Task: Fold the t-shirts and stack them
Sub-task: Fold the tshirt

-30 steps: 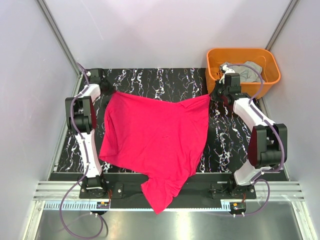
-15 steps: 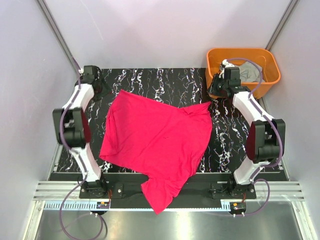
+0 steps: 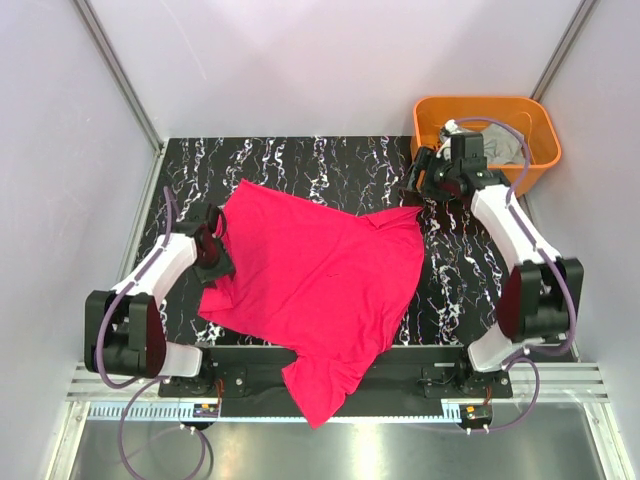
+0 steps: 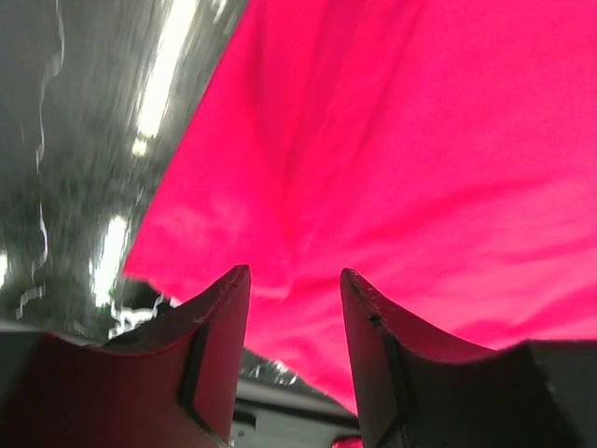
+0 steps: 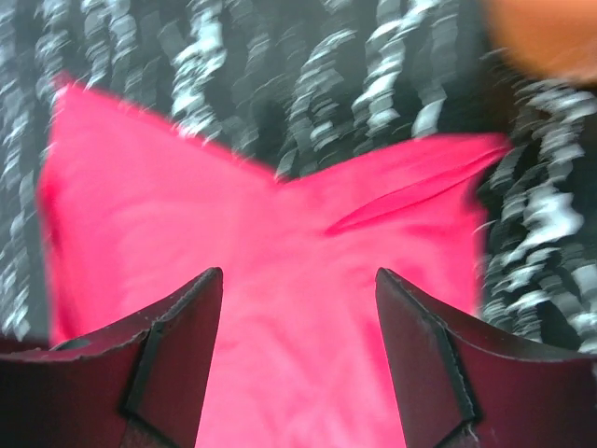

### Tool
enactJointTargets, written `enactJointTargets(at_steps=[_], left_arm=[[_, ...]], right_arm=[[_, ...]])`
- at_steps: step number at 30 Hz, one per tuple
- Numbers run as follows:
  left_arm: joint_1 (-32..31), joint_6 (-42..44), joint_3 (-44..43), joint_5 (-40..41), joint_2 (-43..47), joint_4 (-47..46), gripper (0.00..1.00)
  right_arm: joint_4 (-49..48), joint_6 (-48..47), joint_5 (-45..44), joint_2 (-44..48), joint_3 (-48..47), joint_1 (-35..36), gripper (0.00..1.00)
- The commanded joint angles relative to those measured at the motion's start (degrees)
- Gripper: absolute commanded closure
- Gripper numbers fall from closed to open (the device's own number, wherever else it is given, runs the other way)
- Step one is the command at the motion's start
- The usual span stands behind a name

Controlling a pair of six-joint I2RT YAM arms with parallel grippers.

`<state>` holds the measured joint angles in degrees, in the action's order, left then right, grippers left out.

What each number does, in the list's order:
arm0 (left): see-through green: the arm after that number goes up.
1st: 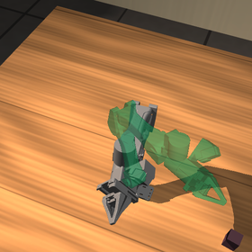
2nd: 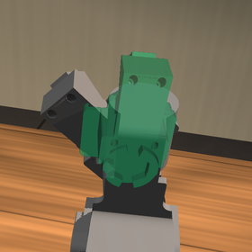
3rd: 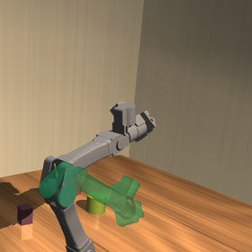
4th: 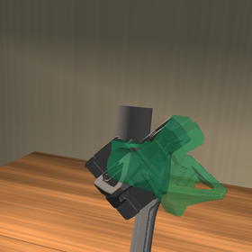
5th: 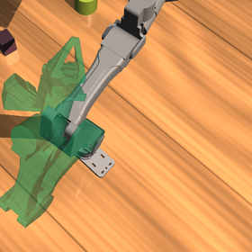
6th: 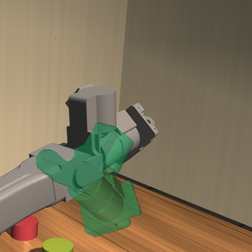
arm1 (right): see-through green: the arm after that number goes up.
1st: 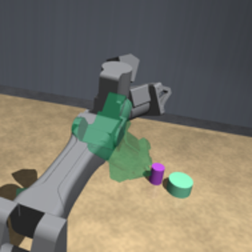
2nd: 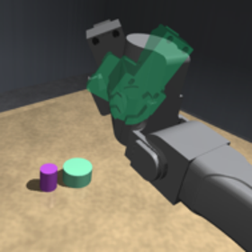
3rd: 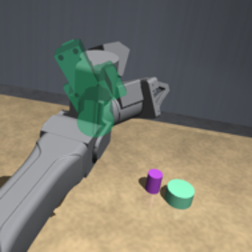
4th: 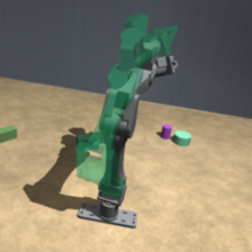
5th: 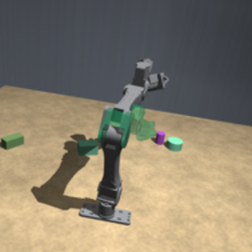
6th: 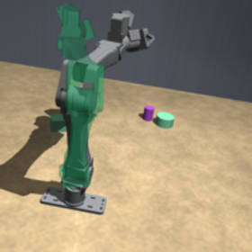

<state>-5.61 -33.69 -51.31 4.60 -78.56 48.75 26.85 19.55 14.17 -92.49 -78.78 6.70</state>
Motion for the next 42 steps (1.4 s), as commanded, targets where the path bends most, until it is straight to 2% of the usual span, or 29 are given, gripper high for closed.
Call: enactJointTargets(at_steps=[1, 4, 8, 10, 13, 15, 24, 27, 28, 31, 34, 37, 39, 40, 42], left_arm=[[0.1, -3.4, 1.3, 0.3, 3.6, 2.0, 0.51], [-0.2, -3.6, 2.4, -0.5, 4.2, 1.9, 0.5], [-0.5, -3.5, 3.2, -0.9, 3.2, 1.8, 0.49], [-0.5, -3.5, 4.0, -1.2, 2.2, 1.0, 0.5], [-0.5, -3.6, 5.2, -2.3, 0.4, -0.8, 0.59], [-0.6, -3.4, 5.5, -3.5, -0.1, -1.9, 0.62], [-0.8, -4.7, 6.9, -4.4, -4.1, -2.8, 0.65], [-0.8, -5.9, 6.8, -4.2, -5.1, -2.6, 0.78], [-0.7, -6.2, 6.7, -3.6, -5.2, -2.3, 0.87], [-0.7, -7.8, 5.9, -0.4, -4.1, 0.5, 0.99], [-0.2, -11.0, 4.1, 6.3, -0.5, 5.6, 1.0], [1.9, -12.2, 1.8, 11.0, 3.2, 8.9, 1.0], [5.5, -12.2, 0.6, 12.7, 5.0, 10.3, 1.0], [10.0, -11.4, 0.4, 13.4, 5.3, 10.3, 1.0], [14.5, -10.3, 0.1, 13.6, 5.4, 10.0, 1.0]], right_arm=[[1.7, 2.4, 6.7, 8.6, 4.2, 6.6, 0.26], [1.7, 4.0, 6.7, 13.1, 11.7, 14.3, 0.26], [1.1, 7.4, 7.1, 17.9, 18.9, 20.0, 0.25], [0.9, 8.7, 6.9, 20.5, 21.2, 21.1, 0.25], [0.8, 9.2, 6.9, 23.7, 25.1, 21.4, 0.25], [1.0, 9.4, 7.4, 25.4, 25.9, 21.4, 0.25], [0.9, 10.5, 7.9, 28.2, 28.5, 21.5, 0.25], [0.9, 10.5, 7.9, 28.1, 28.7, 21.6, 0.25], [0.9, 10.3, 8.0, 27.9, 28.7, 21.5, 0.25], [1.0, 10.0, 8.1, 27.5, 28.6, 21.5, 0.24], [1.2, 9.8, 8.4, 27.2, 28.5, 21.5, 0.24], [1.4, 9.5, 9.6, 26.1, 28.2, 21.5, 0.23], [1.6, 9.0, 10.6, 25.4, 28.0, 21.5, 0.23], [2.1, 8.9, 10.9, 25.3, 27.8, 21.5, 0.23], [2.5, 8.3, 11.6, 24.5, 27.4, 21.5, 0.22]])
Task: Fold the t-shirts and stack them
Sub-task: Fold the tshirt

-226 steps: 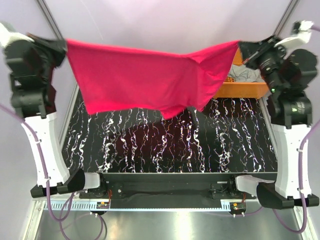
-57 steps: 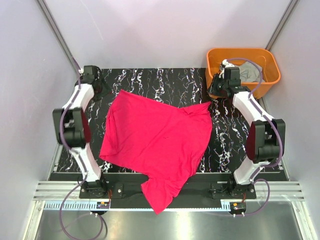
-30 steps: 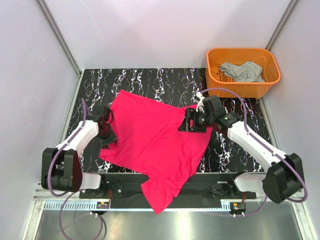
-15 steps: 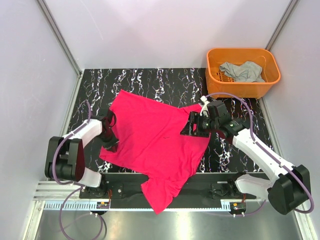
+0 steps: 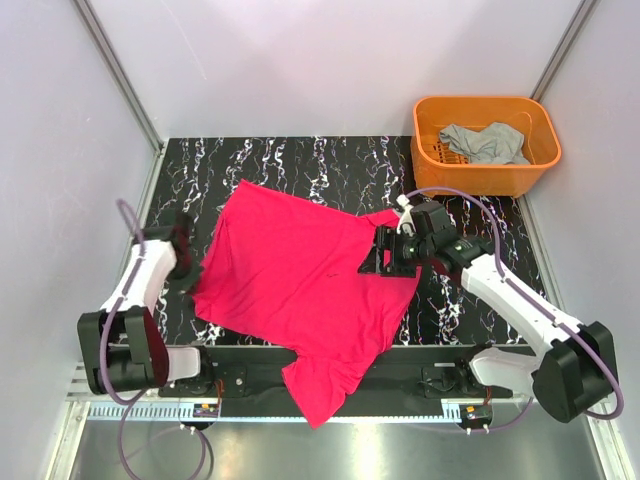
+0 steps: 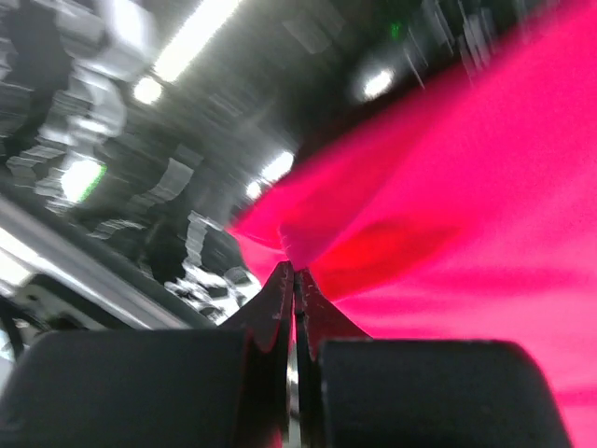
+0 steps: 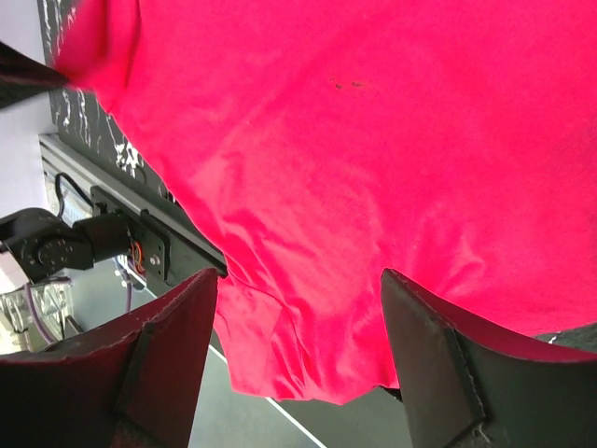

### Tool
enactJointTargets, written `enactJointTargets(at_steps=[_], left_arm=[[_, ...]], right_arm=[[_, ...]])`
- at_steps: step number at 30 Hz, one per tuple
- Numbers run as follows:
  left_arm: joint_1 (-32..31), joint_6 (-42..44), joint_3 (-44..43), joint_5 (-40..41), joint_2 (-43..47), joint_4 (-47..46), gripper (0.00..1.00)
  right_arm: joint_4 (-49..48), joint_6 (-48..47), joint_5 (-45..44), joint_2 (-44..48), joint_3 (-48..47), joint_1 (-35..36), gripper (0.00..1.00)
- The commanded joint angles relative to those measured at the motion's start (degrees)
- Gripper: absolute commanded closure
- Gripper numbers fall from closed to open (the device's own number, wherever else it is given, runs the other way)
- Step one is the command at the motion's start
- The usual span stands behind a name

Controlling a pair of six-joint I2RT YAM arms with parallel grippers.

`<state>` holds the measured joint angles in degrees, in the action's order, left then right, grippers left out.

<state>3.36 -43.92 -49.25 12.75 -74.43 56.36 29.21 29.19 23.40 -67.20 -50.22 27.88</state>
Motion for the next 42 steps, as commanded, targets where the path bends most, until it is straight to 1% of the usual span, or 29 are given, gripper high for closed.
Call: enactJointTargets(at_steps=[1, 4, 8, 10, 15, 17, 20, 21, 22, 23, 24, 25, 26, 27, 29, 32, 33, 35, 36, 37, 38, 39, 40, 41, 42], left_arm=[[9.1, 1.6, -2.2, 5.3, 0.9, 2.1, 1.0], [13.4, 5.0, -3.4, 5.0, -1.8, -0.5, 1.0], [14.8, 7.8, -6.7, 5.4, -8.6, -3.4, 1.0], [15.4, 8.8, -8.1, 6.9, -10.6, -4.1, 1.0], [18.1, 10.9, -11.9, 10.4, -14.9, -5.1, 0.96], [20.3, 11.6, -12.6, 11.1, -16.0, -5.7, 0.92], [22.9, 13.1, -13.6, 12.1, -17.2, -5.9, 0.89], [23.4, 13.8, -13.8, 12.6, -17.3, -5.9, 0.87], [24.1, 14.0, -14.0, 13.3, -17.2, -5.8, 0.82], [24.4, 14.2, -13.9, 13.8, -16.9, -5.8, 0.74], [24.9, 14.2, -13.9, 13.9, -16.4, -5.6, 0.57], [25.1, 14.3, -13.9, 13.5, -15.9, -5.6, 0.51], [25.0, 14.0, -13.8, 13.2, -14.3, -5.1, 0.42], [25.0, 13.7, -13.5, 12.5, -13.1, -5.2, 0.38], [25.0, 13.2, -12.5, 9.2, -9.6, -5.1, 0.35], [22.4, 12.4, -12.0, 0.0, -6.2, -5.2, 0.35], [19.8, 12.3, -11.8, -1.9, -5.5, -5.6, 0.35], [16.6, 12.2, -11.7, -5.8, -3.4, -7.6, 0.37], [13.2, 11.6, -11.4, -7.2, -2.9, -8.4, 0.38], [11.8, 11.5, -11.2, -9.2, -2.5, -9.6, 0.38], [10.5, 11.6, -11.1, -11.8, -2.7, -12.6, 0.38], [8.2, 11.2, -11.4, -15.3, -3.3, -13.8, 0.38], [6.9, 11.3, -11.7, -16.8, -5.5, -16.5, 0.38], [6.1, 11.4, -12.1, -20.1, -7.1, -17.9, 0.39], [4.2, 11.5, -14.1, -20.6, -9.0, -18.5, 0.39]], right_arm=[[0.9, -1.5, 2.6, -1.1, -1.7, 0.3, 0.22], [2.6, -2.0, 3.2, -2.1, -2.8, 0.4, 0.22], [3.5, -2.5, 5.3, -2.9, -2.5, 0.4, 0.24], [3.9, -2.7, 6.2, -3.5, -1.7, 0.3, 0.25], [6.1, -3.0, 4.6, -5.2, -0.4, 0.3, 0.27], [6.0, -2.7, 3.5, -5.7, -0.6, 0.3, 0.27], [6.9, -2.9, 1.8, -7.0, -2.2, 0.3, 0.27], [7.2, -2.9, 1.1, -7.3, -2.5, 0.4, 0.27], [7.3, -2.7, -0.1, -7.6, -2.9, 0.3, 0.27], [7.6, -3.2, -0.5, -8.1, -3.2, 0.2, 0.27], [8.0, -3.6, -1.0, -8.4, -4.3, 0.2, 0.27], [8.4, -4.0, -2.7, -9.3, -4.8, 0.2, 0.27], [9.0, -4.1, -3.4, -9.7, -6.0, -0.3, 0.28], [9.3, -4.3, -3.9, -10.1, -6.6, -0.8, 0.28], [9.8, -4.3, -5.1, -11.8, -8.7, -3.0, 0.29], [9.9, -4.1, -6.0, -13.9, -10.9, -6.0, 0.31], [9.9, -4.2, -6.1, -14.7, -11.5, -7.8, 0.32], [9.9, -5.1, -6.0, -16.6, -13.2, -9.4, 0.32], [10.0, -5.5, -6.0, -17.4, -13.7, -10.6, 0.32], [10.0, -6.1, -6.0, -18.6, -14.2, -11.0, 0.32], [10.1, -6.2, -6.0, -19.0, -15.1, -11.3, 0.32], [10.2, -6.4, -6.3, -19.7, -15.4, -11.6, 0.32], [10.2, -6.8, -6.7, -20.6, -16.0, -12.2, 0.32], [10.2, -6.8, -7.0, -21.1, -16.8, -12.7, 0.32], [10.2, -6.8, -7.5, -21.6, -17.3, -13.1, 0.31]])
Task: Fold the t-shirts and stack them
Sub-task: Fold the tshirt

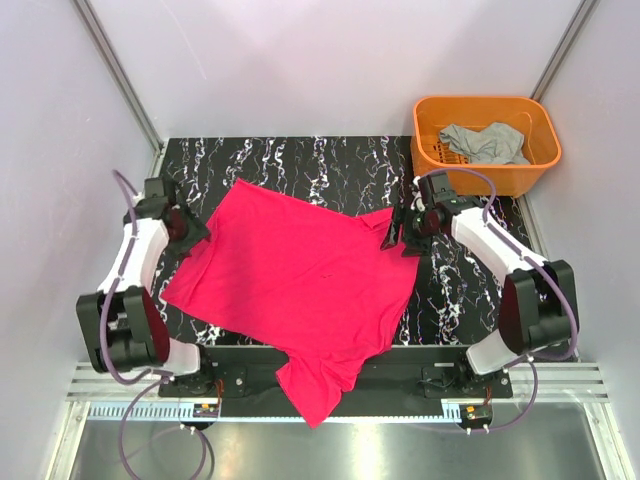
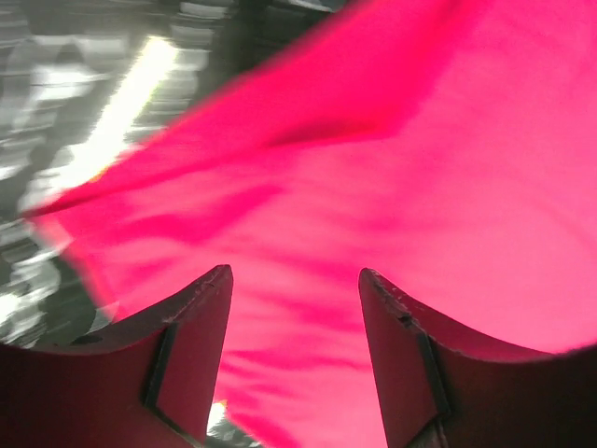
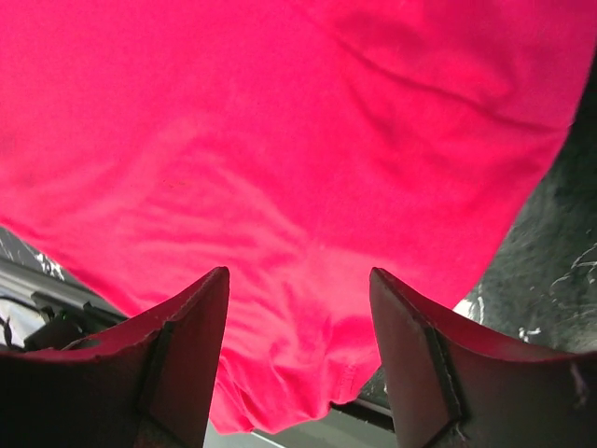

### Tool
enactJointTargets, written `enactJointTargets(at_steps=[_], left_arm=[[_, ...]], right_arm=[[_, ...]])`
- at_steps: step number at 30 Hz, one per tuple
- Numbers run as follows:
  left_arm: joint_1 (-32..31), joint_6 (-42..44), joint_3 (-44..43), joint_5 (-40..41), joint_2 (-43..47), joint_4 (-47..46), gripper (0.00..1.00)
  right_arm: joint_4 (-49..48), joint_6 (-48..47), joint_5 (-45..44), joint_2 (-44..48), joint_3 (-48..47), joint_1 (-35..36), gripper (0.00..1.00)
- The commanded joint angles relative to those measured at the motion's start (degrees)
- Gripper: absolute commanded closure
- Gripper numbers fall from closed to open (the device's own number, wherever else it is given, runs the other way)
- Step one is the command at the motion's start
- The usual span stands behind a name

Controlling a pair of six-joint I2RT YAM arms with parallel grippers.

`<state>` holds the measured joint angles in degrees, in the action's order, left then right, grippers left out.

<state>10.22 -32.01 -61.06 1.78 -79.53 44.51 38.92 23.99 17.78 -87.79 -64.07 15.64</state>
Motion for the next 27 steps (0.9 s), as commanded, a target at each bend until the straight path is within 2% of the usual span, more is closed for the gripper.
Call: enactJointTargets(at_steps=[1, 4, 8, 10, 12, 14, 17, 21, 23, 27], left_arm=[[-3.4, -0.2, -3.7, -9.9, -7.8, -7.2, 0.39], [-5.8, 0.0, -9.3, -11.3, -15.4, -9.8, 0.39], [-6.6, -1.6, -15.5, -13.0, -24.3, -12.7, 0.46], [-6.6, -2.7, -19.3, -14.1, -28.7, -12.7, 0.55], [-6.8, -3.7, -21.9, -14.3, -30.2, -13.5, 0.59], [-6.8, -4.7, -23.4, -15.1, -31.3, -15.3, 0.55], [-6.8, -6.7, -28.7, -14.4, -35.0, -15.7, 0.42], [-6.8, -10.2, -33.8, -11.8, -38.0, -15.7, 0.41], [-6.7, -14.4, -35.6, -10.8, -40.4, -15.6, 0.43], [-6.7, -25.0, -38.3, -10.5, -44.0, -15.7, 0.44]], right_arm=[[0.5, -1.3, -2.2, -1.6, -3.9, -1.6, 0.31], [0.5, -0.9, -4.9, -2.8, -6.1, -2.3, 0.31], [0.0, -1.0, -9.2, -4.1, -9.6, -2.3, 0.31], [-0.2, -1.1, -12.9, -4.8, -10.7, -2.4, 0.31], [-1.6, -2.2, -15.6, -5.5, -11.6, -2.5, 0.32], [-2.8, -3.2, -18.0, -6.6, -12.5, -2.5, 0.32], [-3.7, -5.8, -22.6, -9.7, -14.8, -2.7, 0.34], [-5.1, -6.7, -23.1, -12.6, -18.2, -2.7, 0.34], [-5.0, -4.8, -23.6, -14.9, -20.6, -2.7, 0.38], [-5.0, 6.2, -29.5, -16.2, -22.2, -2.5, 0.38]])
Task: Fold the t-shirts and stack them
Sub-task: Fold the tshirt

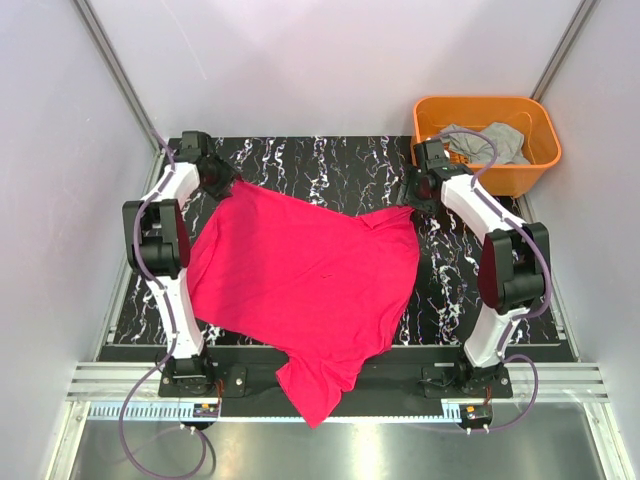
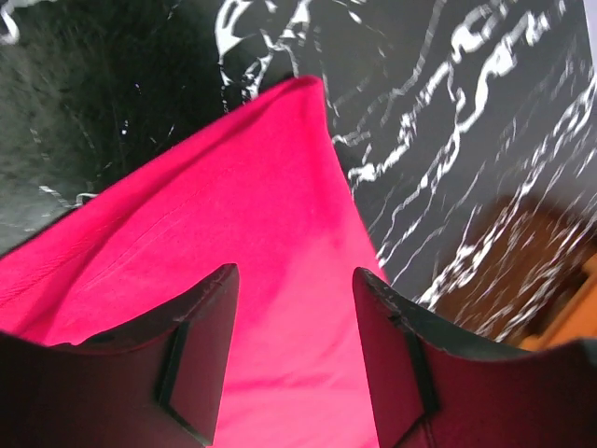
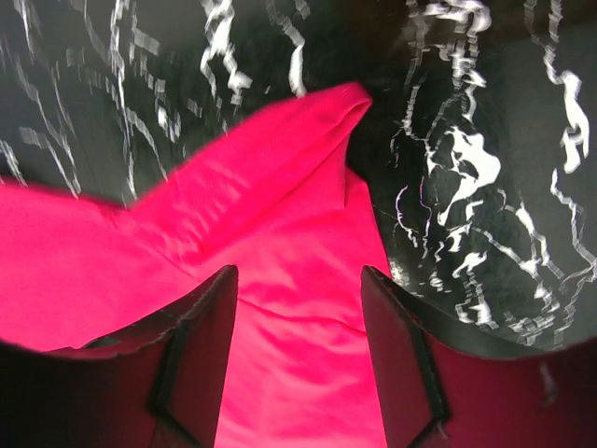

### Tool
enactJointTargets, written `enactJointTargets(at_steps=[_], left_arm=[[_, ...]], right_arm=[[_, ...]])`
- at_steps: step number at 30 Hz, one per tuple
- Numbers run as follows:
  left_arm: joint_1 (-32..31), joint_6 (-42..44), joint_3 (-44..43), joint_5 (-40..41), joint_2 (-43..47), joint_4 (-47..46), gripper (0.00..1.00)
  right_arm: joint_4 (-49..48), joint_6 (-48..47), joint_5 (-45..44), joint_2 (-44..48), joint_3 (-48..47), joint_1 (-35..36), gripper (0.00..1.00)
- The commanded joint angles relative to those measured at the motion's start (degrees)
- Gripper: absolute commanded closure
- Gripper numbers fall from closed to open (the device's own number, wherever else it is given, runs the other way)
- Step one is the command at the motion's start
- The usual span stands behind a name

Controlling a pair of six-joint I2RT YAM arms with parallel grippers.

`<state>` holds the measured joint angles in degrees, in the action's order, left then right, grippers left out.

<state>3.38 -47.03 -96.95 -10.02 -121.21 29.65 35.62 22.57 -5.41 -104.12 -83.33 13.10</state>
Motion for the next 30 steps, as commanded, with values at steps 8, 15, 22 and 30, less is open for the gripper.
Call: enactJointTargets(at_steps=[8, 15, 22, 30], left_arm=[[-0.6, -21.3, -8.5, 1.1, -8.5, -4.2, 0.48], [-0.4, -22.3, -9.5, 1.8, -9.2, -4.4, 0.47], [-0.5, -24.6, -7.9, 3.4, -9.6, -4.2, 0.46], [-0.5, -27.2, -10.5, 6.1, -11.8, -3.5, 0.5]], right_arm=[[-2.2, 18.2, -15.2, 0.7, -0.7, -1.0, 0.34], [-8.6, 8.6, -9.6, -3.9, -1.6, -7.6, 0.38], [-8.5, 6.5, -3.6, -6.9, -8.5, -8.7, 0.38], [-4.7, 13.6, -7.2, 0.2, -2.5, -4.1, 0.34]])
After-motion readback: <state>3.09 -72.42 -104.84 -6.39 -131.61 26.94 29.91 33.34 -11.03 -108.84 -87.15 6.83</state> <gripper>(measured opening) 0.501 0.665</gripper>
